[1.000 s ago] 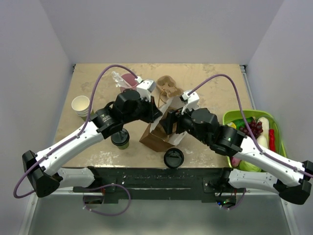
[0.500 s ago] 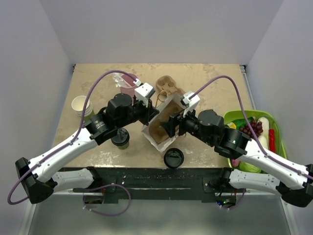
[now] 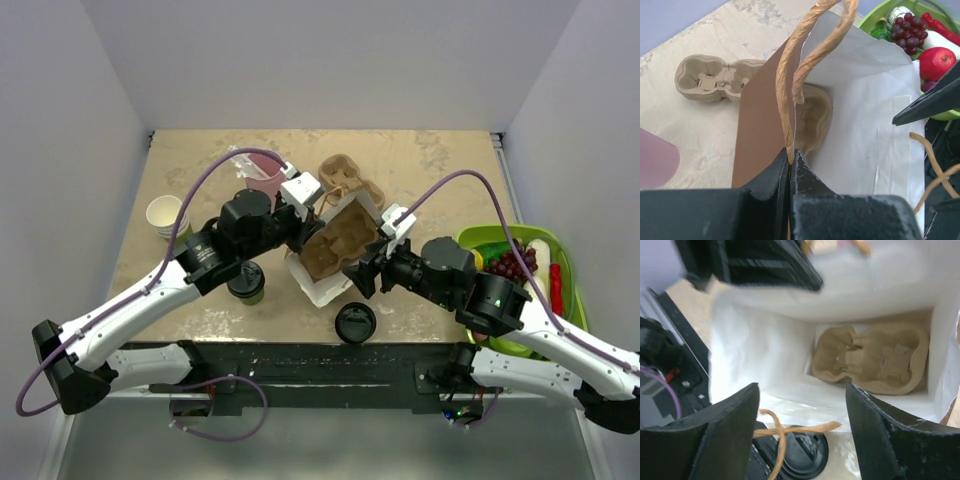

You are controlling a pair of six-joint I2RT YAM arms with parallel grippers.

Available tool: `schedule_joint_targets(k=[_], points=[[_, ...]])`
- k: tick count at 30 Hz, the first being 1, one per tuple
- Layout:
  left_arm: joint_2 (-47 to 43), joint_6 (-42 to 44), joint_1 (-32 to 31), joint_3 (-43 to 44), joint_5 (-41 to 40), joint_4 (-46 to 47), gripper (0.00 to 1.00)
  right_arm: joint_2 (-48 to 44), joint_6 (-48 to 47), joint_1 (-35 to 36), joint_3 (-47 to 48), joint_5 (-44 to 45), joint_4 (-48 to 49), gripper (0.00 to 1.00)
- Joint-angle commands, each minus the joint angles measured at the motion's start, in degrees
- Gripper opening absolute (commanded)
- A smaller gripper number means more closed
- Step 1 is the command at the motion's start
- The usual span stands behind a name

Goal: Pack the takeout coffee

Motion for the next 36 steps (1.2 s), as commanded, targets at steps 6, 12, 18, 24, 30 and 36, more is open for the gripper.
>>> schedule_joint_targets(k=[6, 12, 18, 24, 30, 36], points=[[-3.9, -4.8, -0.7, -2.0, -2.6, 6.3, 0.0, 1.2, 8.6, 0.1, -1.4, 20.5, -9.6, 0.66], [-2.0, -11.0, -2.4, -2.0, -8.5, 6.6, 0.0, 7.8, 16.4, 0.0, 9.4, 23.3, -11.6, 0.79], [-0.4, -19.6, -2.6, -1.8, -18.3, 5.8, 0.0, 11.7, 24.9, 0.0, 18.3, 19.5, -11.4, 0.8], [0.0, -30.8, -2.6, 0.3, -25.4, 1.7, 0.0, 13.6, 25.3, 0.0, 24.2, 15.5, -12.2, 0.83], [0.0, -39.4, -2.8, 0.7, -28.0, -1.3, 0.0, 13.7, 26.8, 0.0, 28.6, 17.5, -16.5, 0.85], [1.5, -44.3, -2.8, 2.2, -31.6, -4.0, 0.0, 14.0, 30.3, 0.0, 30.0, 23.7, -26.4, 0.85]])
